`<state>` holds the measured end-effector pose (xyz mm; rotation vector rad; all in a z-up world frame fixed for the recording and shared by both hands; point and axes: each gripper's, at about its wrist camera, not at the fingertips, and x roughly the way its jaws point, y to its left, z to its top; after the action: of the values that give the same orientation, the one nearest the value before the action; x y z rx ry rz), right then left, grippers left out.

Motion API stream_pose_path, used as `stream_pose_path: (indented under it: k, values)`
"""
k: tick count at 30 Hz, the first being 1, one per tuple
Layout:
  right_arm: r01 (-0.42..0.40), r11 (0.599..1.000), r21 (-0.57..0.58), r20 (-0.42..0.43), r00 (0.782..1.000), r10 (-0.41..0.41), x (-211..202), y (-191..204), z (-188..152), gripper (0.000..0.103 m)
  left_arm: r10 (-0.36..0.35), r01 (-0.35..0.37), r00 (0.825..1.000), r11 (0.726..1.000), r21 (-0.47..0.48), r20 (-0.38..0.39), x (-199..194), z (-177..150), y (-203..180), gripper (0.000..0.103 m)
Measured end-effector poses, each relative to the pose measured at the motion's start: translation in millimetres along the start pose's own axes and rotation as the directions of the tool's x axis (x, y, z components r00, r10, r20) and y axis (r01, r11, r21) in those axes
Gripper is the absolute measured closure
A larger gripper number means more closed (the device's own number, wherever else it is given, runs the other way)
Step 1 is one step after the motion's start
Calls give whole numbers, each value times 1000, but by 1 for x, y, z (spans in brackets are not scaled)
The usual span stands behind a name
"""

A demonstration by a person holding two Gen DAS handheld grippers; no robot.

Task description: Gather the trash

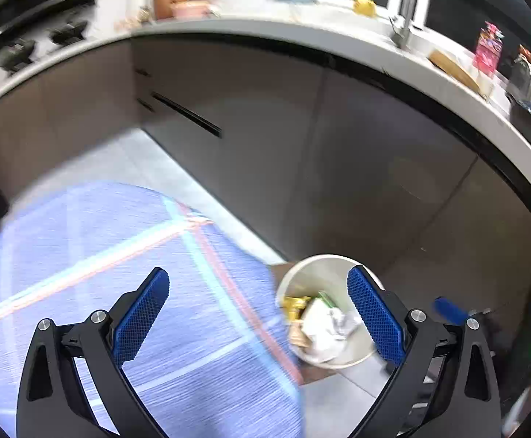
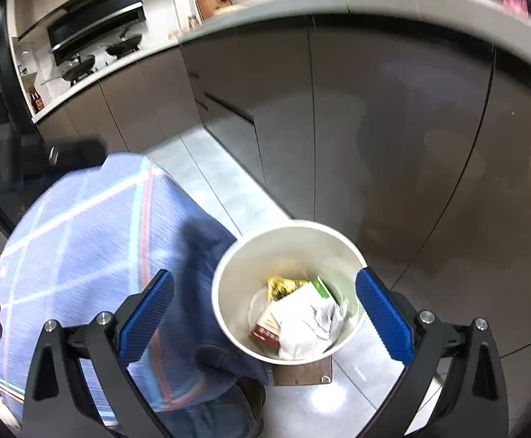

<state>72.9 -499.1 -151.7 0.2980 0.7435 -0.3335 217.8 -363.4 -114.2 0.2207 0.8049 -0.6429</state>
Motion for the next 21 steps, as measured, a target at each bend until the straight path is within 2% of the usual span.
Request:
stream_pose_path:
  k: [2, 9, 13, 17, 21]
  values:
    - [-7, 1000, -13, 27, 1000, 7, -23, 16, 11, 3, 59, -59, 998, 998, -5, 19, -27, -1, 13, 9]
    - [-55, 996, -71, 69, 996, 60, -90, 82, 28, 3, 167, -159, 984, 980, -124, 61, -112, -27, 63, 9]
    - [-23, 996, -89, 71, 997, 29, -117, 111, 26, 3, 220, -205, 972, 965, -166, 81, -155, -46, 80, 9]
    - [-8, 996, -86, 72, 997, 14, -142, 131, 18, 3, 240, -218, 966, 957, -191, 99, -189, -65, 88, 8]
    - [-8, 989, -146, 100, 995, 23, -165, 152, 8, 3, 269, -240, 956, 946, -216, 114, -216, -85, 98, 8]
